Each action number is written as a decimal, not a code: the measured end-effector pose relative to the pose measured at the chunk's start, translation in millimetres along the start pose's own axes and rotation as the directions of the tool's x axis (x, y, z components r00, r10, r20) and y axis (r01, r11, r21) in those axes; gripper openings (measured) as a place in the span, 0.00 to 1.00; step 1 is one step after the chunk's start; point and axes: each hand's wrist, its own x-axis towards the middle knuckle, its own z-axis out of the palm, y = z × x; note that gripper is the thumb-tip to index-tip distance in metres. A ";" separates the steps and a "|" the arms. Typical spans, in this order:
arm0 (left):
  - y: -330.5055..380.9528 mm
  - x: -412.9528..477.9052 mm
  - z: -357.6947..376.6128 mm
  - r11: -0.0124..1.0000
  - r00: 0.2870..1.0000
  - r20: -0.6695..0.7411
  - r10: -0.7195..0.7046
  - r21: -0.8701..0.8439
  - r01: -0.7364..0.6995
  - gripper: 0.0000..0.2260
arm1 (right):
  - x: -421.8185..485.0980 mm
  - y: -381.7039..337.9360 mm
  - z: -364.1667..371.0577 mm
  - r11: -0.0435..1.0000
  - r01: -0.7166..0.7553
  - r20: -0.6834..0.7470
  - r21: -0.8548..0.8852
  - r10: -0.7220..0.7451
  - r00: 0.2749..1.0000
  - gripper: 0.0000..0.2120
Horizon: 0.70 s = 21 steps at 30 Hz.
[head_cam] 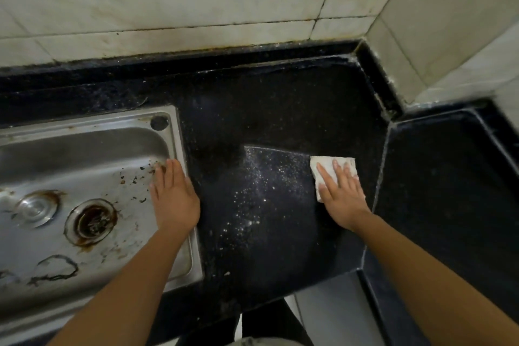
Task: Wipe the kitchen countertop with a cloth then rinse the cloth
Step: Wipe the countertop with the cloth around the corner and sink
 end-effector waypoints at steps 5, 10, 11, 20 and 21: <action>-20.3 -46.9 15.7 0.997 0.997 0.028 0.069 -0.049 -0.067 0.24 | -64.2 -5.3 40.4 0.996 0.083 -0.028 -0.040 -0.085 0.996 0.30; -24.8 -56.4 24.4 0.992 0.998 0.004 0.055 -0.116 -0.054 0.24 | -117.0 -2.3 75.5 0.962 0.216 -0.057 -0.165 -0.228 0.972 0.25; -23.7 -56.3 24.9 0.991 0.999 -0.007 0.047 -0.124 -0.047 0.24 | -121.1 1.9 78.9 0.950 0.249 -0.046 -0.187 -0.261 0.964 0.25; -18.0 -58.3 33.3 0.991 0.995 -0.100 -0.008 -0.136 -0.006 0.22 | -20.5 21.7 26.7 0.998 0.046 -0.185 -0.052 -0.055 0.981 0.26; -18.8 -58.5 33.6 0.991 0.995 -0.104 -0.007 -0.135 -0.008 0.22 | -4.2 23.0 17.2 0.999 0.020 -0.185 -0.025 -0.025 0.982 0.26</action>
